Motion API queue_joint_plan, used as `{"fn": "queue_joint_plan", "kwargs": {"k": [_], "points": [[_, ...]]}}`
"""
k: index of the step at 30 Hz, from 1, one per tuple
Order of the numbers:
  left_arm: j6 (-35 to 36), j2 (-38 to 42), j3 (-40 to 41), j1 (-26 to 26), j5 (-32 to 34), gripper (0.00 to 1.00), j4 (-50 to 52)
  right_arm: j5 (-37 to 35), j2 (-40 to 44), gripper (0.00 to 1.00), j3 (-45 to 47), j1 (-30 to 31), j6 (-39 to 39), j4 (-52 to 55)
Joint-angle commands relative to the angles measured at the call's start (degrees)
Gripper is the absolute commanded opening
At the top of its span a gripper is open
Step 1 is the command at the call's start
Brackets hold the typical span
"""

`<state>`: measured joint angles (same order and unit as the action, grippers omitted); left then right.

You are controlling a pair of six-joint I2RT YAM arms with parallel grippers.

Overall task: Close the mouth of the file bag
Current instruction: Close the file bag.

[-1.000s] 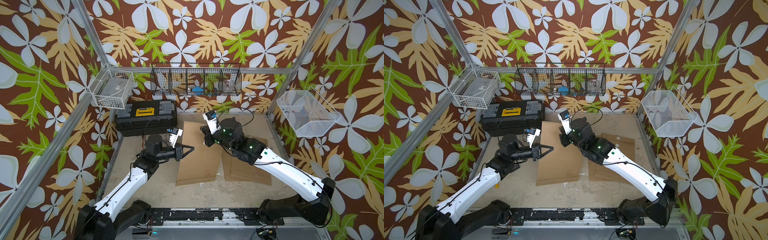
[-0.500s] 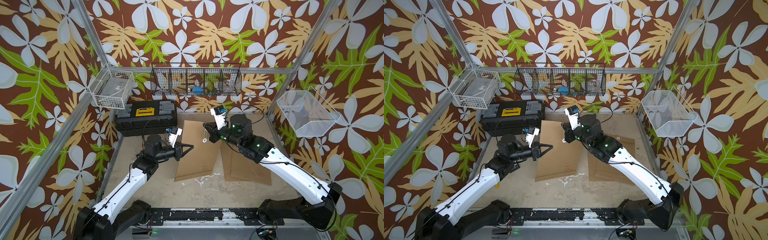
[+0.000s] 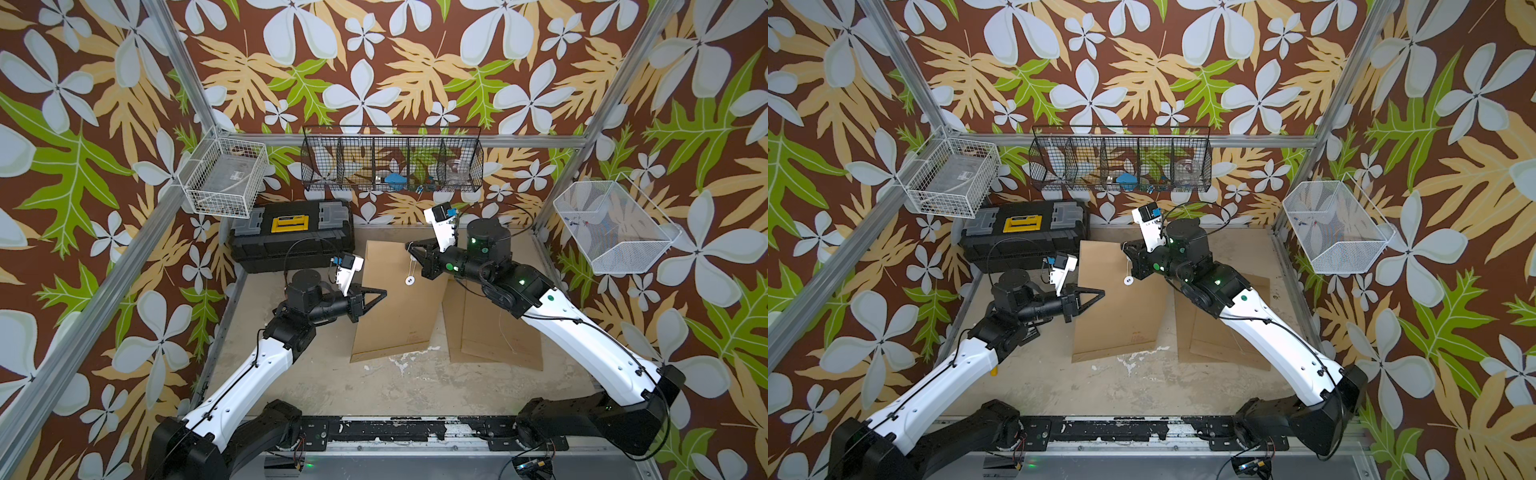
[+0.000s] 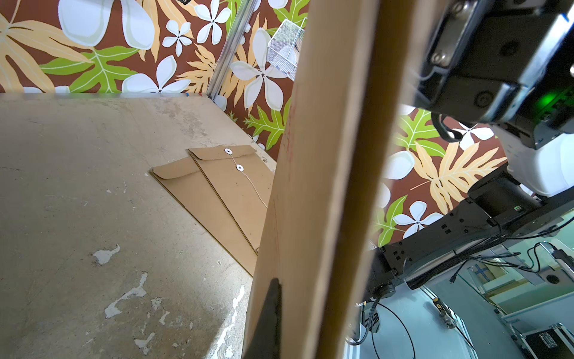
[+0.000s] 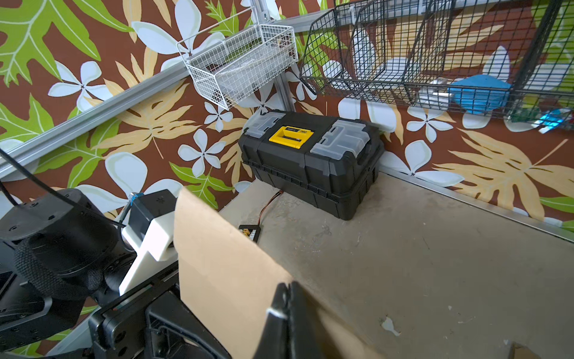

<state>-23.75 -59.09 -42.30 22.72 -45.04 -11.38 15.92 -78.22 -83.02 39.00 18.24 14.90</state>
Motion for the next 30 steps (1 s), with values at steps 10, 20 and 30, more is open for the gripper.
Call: {"fn": "queue_joint_plan", "kwargs": {"k": [10,20,30], "points": [[1.15,-0.34,0.48,0.02,0.01,0.0,0.65,5.42,-0.42,0.0,-3.97,-4.59,2.06,0.0],[-0.64,0.54,0.87,0.04,0.39,0.0,-0.03,5.78,-1.66,0.0,-6.19,-5.4,1.79,2.06],[-1.21,0.13,0.92,0.04,0.3,0.0,-0.23,10.89,-2.75,0.0,-5.49,-5.46,6.63,0.25]]}}
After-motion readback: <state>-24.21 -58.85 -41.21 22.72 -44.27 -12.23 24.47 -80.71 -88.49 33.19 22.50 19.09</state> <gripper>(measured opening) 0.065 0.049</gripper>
